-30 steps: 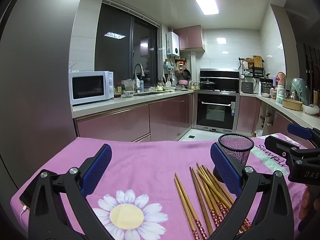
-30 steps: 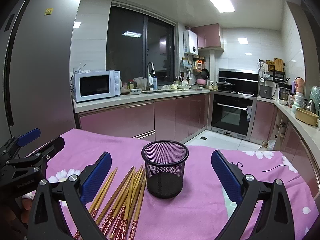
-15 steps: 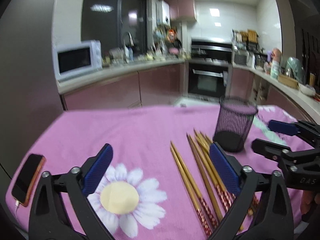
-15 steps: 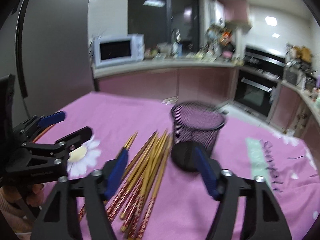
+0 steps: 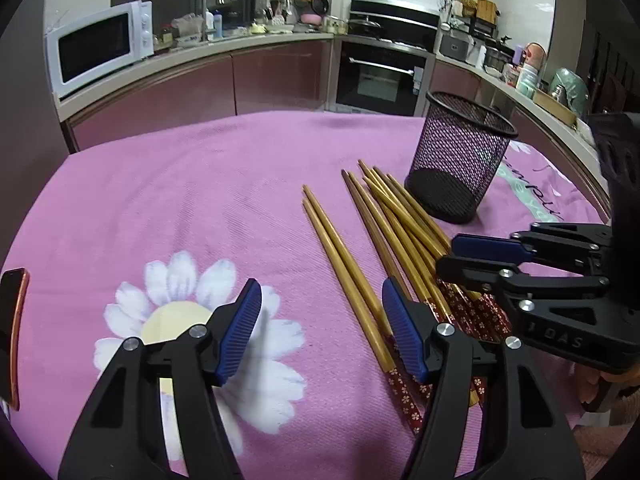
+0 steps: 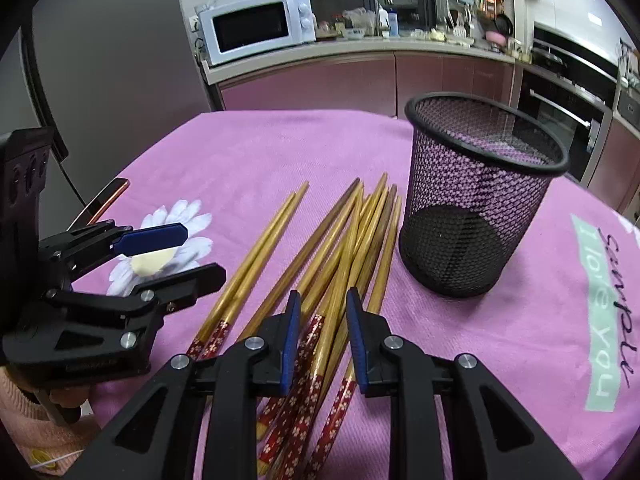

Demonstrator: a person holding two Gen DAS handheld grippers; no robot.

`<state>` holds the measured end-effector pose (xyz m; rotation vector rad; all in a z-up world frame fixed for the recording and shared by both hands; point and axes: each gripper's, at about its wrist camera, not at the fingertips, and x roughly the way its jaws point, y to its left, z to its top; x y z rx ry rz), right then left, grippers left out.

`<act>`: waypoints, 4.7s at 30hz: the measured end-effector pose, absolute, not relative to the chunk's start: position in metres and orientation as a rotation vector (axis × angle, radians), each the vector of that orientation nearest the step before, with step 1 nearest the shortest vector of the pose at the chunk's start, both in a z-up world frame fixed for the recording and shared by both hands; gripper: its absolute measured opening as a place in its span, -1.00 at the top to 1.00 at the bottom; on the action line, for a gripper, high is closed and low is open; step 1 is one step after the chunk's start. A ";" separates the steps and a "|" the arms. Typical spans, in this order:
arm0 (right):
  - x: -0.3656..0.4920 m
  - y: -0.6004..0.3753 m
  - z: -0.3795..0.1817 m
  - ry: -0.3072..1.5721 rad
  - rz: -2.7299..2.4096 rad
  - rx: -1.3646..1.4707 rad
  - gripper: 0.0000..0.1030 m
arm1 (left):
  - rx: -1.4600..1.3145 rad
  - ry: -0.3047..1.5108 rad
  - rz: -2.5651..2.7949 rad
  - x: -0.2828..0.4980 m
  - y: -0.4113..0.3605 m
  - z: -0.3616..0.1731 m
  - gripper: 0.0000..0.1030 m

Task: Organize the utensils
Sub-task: 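Close the left gripper on one chopstick while the right gripper grasps another chopstick, then lift the left gripper's chopstick upright over the mesh cup while the right gripper carries its own, then lower the chopstick into the cup and open the left gripper while the right gripper releases its own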

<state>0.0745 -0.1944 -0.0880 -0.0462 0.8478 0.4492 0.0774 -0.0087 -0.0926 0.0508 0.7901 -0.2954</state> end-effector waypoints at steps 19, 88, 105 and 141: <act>0.093 -0.205 -0.091 0.926 0.458 0.020 0.87 | -0.008 0.935 -0.424 0.107 -0.019 -0.104 0.54; 0.085 -0.289 0.077 0.427 0.461 0.048 0.89 | -0.176 0.534 -0.586 0.094 -0.014 0.083 0.85; 0.135 -0.286 0.031 0.584 0.404 0.014 0.89 | -0.229 0.483 -0.610 0.175 -0.111 0.104 0.86; 0.109 -0.282 0.016 0.596 0.445 0.034 0.46 | 0.042 0.528 -0.439 0.152 -0.096 0.014 0.05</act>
